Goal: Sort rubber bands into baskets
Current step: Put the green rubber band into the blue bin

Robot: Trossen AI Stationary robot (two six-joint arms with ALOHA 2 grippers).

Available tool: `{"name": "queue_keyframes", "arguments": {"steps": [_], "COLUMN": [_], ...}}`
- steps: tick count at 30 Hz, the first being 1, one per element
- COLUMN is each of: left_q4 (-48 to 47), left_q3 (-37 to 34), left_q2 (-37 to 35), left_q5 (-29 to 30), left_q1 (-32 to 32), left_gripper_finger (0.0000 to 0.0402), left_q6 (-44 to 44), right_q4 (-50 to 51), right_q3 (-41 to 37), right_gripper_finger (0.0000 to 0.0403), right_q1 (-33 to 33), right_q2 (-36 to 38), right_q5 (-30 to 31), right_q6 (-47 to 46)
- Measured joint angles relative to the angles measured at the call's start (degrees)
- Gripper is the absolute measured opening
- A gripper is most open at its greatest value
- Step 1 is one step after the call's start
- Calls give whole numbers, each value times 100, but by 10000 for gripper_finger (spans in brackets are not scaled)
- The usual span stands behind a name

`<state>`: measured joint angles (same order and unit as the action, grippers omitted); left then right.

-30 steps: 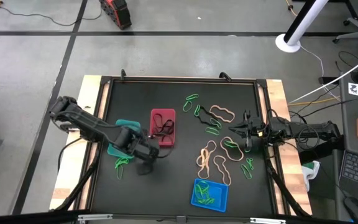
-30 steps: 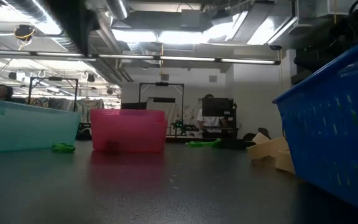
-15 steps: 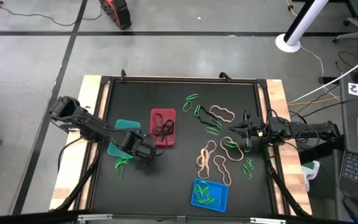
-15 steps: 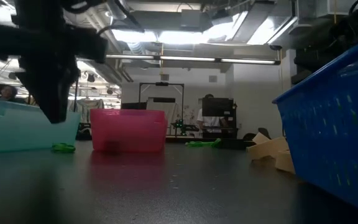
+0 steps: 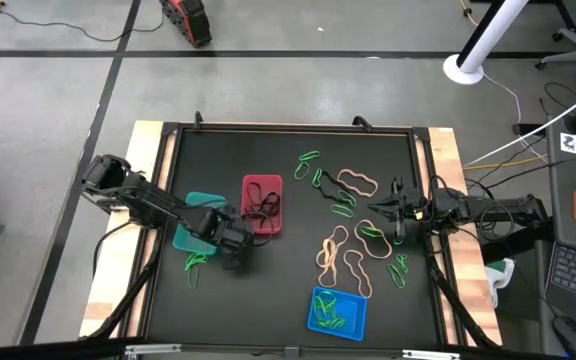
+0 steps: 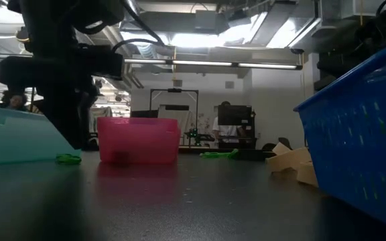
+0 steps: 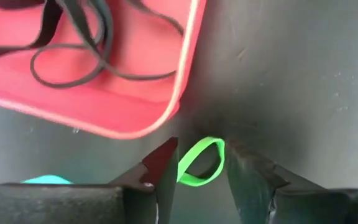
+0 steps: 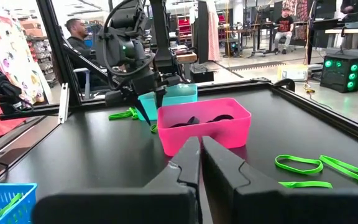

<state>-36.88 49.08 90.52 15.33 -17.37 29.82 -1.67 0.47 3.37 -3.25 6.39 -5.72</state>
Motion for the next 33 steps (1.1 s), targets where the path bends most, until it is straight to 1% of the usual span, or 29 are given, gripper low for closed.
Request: {"name": "queue_keyframes", "arguments": {"steps": [4,9,20,26,31,33], "left_q4": [6,14,-12,-7,-5,1], "left_q3": [2,2,4,33,31,31], "left_q2": [104,179,253,474,515,520], "left_q5": [-32,-215,-223,-221,-243,-257], "left_q1": [-4,-23,-11,-11,-11,-11], "left_gripper_finger": [127,127,127,127,126,118], "left_q6": [-57,-64,-359,-366,-312,-297], "right_q4": [0,2,2,2,0,1], "right_q3": [-1,0,-2,-2,-2,-2], "right_gripper_finger": [19,19,19,19,19,19], "right_q1": [-1,-1,-1,1,0,-1], "right_q2": [0,-2,0,0,-1,0], "right_q5": [1,0,0,2,1,1], "right_q6": [1,0,0,0,0,0]}}
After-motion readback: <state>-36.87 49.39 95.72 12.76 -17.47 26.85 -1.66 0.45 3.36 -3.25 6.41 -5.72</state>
